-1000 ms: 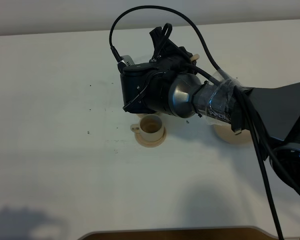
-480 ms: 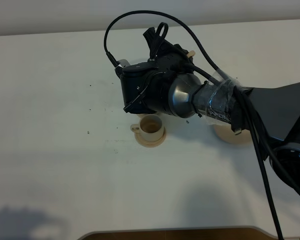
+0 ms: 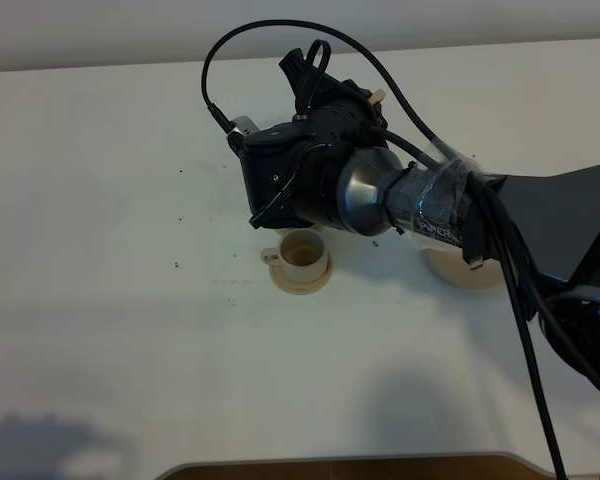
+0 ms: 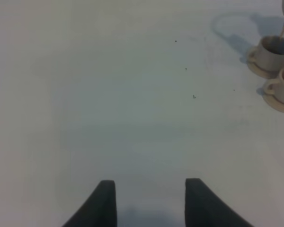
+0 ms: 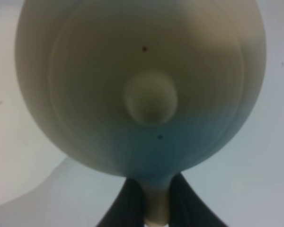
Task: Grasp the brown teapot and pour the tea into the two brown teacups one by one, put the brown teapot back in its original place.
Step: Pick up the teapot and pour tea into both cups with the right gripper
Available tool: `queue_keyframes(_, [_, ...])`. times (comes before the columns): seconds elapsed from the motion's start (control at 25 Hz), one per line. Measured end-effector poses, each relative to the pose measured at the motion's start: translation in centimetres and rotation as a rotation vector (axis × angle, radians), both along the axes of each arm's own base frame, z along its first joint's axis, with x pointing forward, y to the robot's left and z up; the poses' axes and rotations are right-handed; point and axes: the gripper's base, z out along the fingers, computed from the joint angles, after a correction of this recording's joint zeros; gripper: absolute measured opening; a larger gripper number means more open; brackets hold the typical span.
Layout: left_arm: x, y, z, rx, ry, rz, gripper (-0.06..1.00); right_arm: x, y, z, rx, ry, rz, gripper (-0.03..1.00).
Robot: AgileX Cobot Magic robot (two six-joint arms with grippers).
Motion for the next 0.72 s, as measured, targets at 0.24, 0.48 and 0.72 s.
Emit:
queue_keyframes(0.24, [0.00,0.00,0.00,0.000,0.000,0.000,0.37,0.03,0.01,0.04,-0.019,0.001,0.012,0.10])
queue_keyframes(0.48, [-0.01,0.00,0.00,0.000,-0.001,0.000,0.37,0.12,0.04,0.19,-0.055,-0.006,0.036,0.10])
queue_keyframes(0.72, [-0.01,0.00,0.00,0.000,-0.001,0.000,0.37,0.17,0.09,0.25,-0.081,-0.006,0.057,0.10])
